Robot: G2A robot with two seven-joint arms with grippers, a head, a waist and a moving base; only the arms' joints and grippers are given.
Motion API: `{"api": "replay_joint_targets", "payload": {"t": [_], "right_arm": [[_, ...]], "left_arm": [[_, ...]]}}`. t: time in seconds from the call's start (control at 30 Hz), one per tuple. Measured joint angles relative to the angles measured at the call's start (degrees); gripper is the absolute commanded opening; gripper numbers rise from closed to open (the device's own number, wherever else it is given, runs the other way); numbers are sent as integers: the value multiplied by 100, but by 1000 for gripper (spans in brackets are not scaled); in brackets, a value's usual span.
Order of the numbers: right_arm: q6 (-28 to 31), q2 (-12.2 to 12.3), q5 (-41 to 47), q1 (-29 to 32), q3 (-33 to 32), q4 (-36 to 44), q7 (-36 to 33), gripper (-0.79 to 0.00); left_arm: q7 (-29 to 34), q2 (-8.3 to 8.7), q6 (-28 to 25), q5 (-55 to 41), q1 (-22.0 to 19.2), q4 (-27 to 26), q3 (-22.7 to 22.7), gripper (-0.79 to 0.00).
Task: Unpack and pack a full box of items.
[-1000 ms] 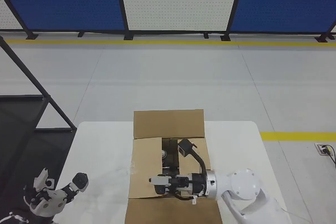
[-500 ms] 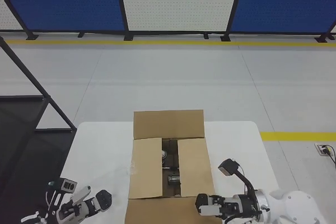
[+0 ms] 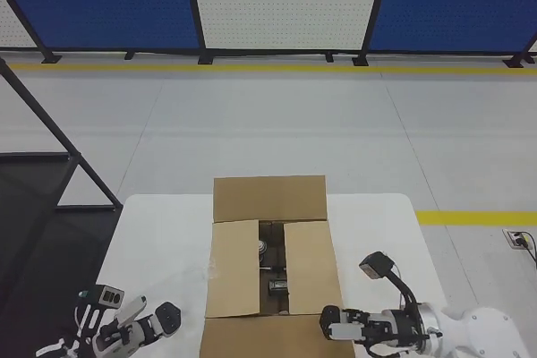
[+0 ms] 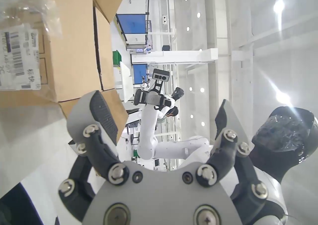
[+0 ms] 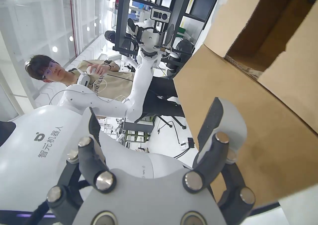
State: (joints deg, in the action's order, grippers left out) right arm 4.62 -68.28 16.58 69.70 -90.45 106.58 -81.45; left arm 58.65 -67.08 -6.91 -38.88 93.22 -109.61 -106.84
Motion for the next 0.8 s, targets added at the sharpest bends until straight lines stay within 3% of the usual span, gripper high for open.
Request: {"api": "replay_joint_targets", "payload": {"t": [0.2, 0.33, 0.6, 0.8], "right_arm": [[244, 195, 488, 621, -1251, -415, -657, 0], [204, 332, 314, 977, -1455, -630, -657, 0], [335, 590, 101, 875, -402, -1123, -655, 0], [607, 779, 425, 744, 235, -867, -655, 0]], "left_arm": [[137, 21, 3, -563, -145, 209, -148, 0], [112, 34, -34, -720, -253, 274, -205, 0], [-113, 54, 1, -952, -384, 435, -313, 0], [-176, 68, -37, -1051, -379, 570, -431, 0]]}}
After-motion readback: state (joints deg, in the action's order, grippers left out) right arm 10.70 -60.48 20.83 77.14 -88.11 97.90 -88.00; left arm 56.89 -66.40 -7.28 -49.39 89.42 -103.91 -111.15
